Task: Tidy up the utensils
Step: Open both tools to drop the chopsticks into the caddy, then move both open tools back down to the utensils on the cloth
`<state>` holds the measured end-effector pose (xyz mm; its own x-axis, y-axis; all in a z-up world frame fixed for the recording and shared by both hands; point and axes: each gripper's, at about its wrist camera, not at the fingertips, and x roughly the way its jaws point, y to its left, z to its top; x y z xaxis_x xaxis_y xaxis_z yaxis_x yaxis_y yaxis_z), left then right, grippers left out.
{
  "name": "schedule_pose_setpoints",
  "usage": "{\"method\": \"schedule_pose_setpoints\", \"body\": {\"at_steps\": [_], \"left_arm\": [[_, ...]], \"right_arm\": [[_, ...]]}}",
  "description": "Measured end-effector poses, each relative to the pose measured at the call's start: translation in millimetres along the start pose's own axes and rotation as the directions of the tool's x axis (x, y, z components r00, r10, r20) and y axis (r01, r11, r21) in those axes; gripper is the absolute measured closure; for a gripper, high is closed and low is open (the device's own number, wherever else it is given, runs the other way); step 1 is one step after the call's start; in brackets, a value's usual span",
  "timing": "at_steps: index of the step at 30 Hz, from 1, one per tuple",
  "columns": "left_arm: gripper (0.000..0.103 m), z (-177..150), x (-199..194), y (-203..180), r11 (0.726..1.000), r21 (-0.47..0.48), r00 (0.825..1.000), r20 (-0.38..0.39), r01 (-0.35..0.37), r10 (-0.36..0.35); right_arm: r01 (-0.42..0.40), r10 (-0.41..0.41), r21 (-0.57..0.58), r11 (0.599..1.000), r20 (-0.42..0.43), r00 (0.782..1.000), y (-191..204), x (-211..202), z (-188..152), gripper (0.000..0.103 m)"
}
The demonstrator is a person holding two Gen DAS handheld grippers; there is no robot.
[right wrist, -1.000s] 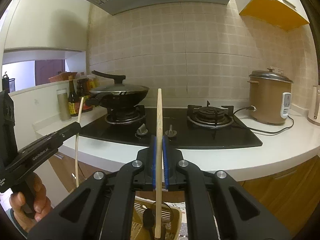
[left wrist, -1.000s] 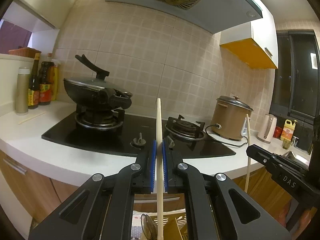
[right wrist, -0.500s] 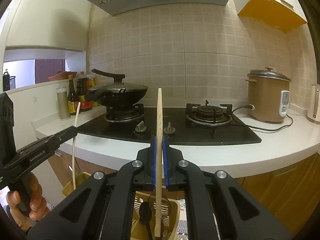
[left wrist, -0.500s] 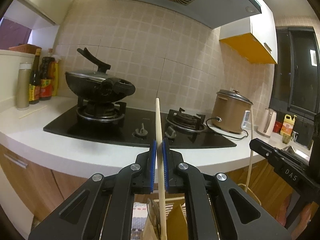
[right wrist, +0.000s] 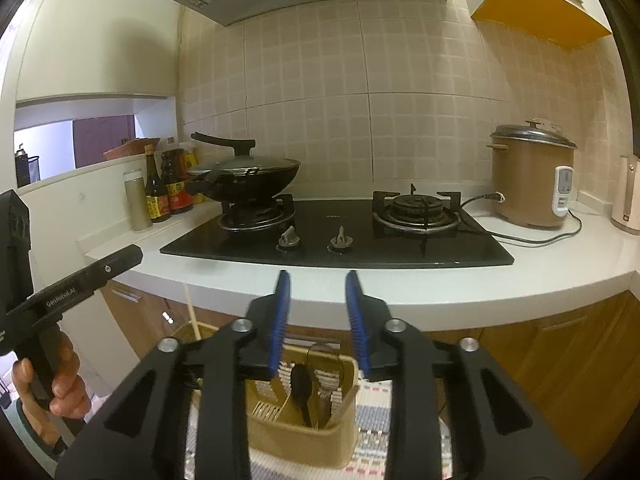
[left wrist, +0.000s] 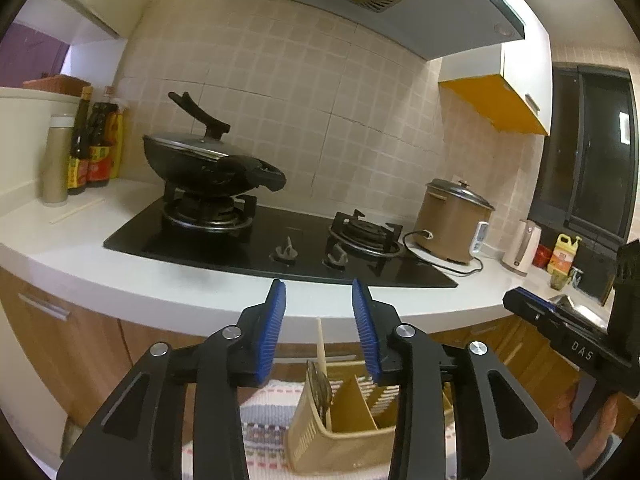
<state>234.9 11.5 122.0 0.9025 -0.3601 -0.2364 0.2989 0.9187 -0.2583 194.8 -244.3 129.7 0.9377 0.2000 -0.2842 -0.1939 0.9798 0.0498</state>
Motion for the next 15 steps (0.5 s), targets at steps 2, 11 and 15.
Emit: {"method": "schedule_pose_setpoints", "body": {"at_steps": [2,11,15], "left_arm": [[0.067,2,-12,0,1.0,-0.008,1.0,-0.006,0.015,-0.015],[0.066,-9,-63,-14,0.999,0.047,0.99,-0.143,0.018,-0.011],[0.066,-31,-77,-22,0.995,0.102,0.966,-0.256,-0.001,0.027]], "right_arm": [[0.007,-0.007,0.004,1.0,0.0,1.0,1,-12,-1,0.054],[0.015,-0.011,0.033,0.999,-0.101,0.995,6,-67,-11,0.051],[-0.007,0.018,0.05,0.999,-0.217,0.976,13,-80,-25,0.05]]}}
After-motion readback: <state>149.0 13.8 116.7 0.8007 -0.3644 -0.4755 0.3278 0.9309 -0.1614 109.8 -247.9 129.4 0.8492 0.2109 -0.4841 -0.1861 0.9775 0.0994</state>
